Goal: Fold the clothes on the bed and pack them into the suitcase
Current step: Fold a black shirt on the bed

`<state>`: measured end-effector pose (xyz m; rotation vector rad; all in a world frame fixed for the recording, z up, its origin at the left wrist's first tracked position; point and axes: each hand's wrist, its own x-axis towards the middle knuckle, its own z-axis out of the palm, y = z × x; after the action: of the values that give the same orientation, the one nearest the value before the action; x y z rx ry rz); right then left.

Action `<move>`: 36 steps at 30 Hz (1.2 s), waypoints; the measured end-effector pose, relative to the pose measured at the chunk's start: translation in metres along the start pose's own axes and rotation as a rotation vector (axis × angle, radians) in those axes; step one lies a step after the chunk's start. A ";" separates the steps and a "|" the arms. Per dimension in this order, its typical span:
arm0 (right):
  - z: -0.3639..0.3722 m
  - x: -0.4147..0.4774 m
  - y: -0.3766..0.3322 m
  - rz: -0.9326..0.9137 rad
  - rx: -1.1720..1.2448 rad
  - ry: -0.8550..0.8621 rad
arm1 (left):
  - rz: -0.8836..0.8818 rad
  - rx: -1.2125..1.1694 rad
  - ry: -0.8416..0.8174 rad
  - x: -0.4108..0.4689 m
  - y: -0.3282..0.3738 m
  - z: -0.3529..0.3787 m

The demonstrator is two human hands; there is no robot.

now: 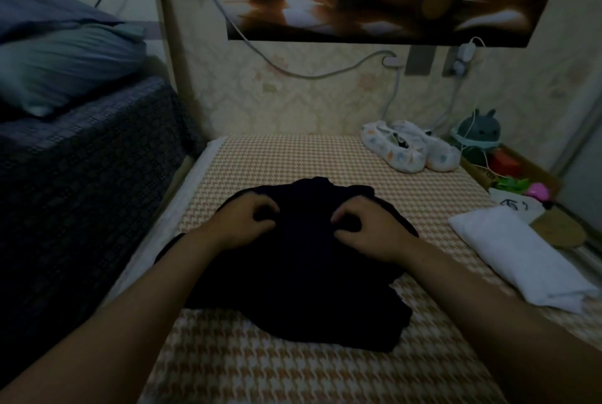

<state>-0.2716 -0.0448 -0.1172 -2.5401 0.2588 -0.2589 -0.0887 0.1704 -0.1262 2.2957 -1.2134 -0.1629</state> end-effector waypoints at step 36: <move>-0.002 0.025 0.013 0.182 -0.578 0.311 | 0.034 0.568 0.281 0.001 -0.010 -0.013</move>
<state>-0.2498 -0.0624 -0.1190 -3.0041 0.7782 -0.5786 -0.0764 0.1795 -0.1204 2.6433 -1.2611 0.5685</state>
